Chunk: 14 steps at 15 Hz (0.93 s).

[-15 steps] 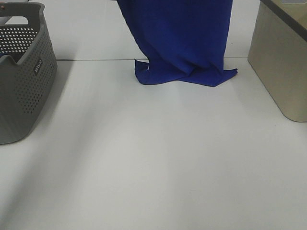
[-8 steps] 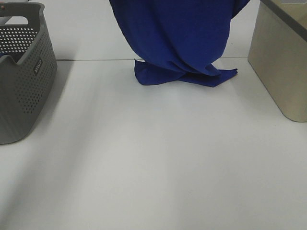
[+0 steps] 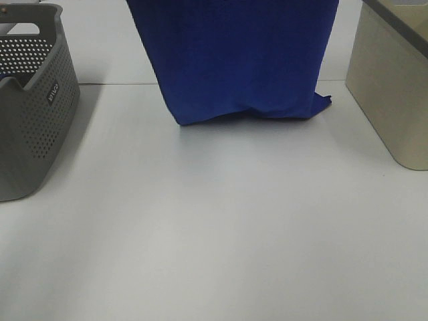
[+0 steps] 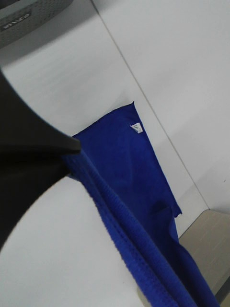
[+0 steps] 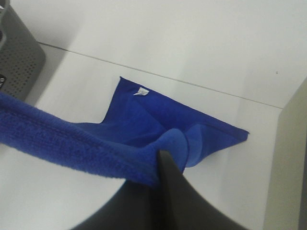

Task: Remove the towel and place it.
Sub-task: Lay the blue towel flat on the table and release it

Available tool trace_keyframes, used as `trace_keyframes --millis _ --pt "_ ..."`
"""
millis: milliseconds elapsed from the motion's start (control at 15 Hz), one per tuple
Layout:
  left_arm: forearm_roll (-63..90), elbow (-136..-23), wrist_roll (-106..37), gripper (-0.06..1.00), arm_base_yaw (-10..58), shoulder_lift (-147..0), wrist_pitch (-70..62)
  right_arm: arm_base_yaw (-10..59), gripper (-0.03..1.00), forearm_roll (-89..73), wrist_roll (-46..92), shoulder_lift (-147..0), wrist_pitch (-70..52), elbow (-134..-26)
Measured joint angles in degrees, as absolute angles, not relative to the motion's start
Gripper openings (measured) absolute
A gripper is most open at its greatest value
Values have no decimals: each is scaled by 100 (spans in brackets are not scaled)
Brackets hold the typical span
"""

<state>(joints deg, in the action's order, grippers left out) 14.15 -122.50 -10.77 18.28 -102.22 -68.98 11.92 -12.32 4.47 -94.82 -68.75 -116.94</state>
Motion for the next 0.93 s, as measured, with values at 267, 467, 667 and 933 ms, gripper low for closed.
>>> trace_keyframes --millis 267,467,667,933 --pt "1639 -10623 -1140 0 1839 -9007 -6801 1238 2 -1570 447 -8549 -6904 -10296" --pt "1851 -9609 -1163 0 1851 -8308 -6767 1243 2 -1765 447 -7821 -6910 -9333" --pt "2063 -8824 -1163 0 1851 -7752 -6738 1243 2 -1931 447 -7214 -6904 -8577" --pt "2555 -7426 -1054 0 1868 -6807 -6618 1243 2 -2120 447 -6262 -6916 -7626"
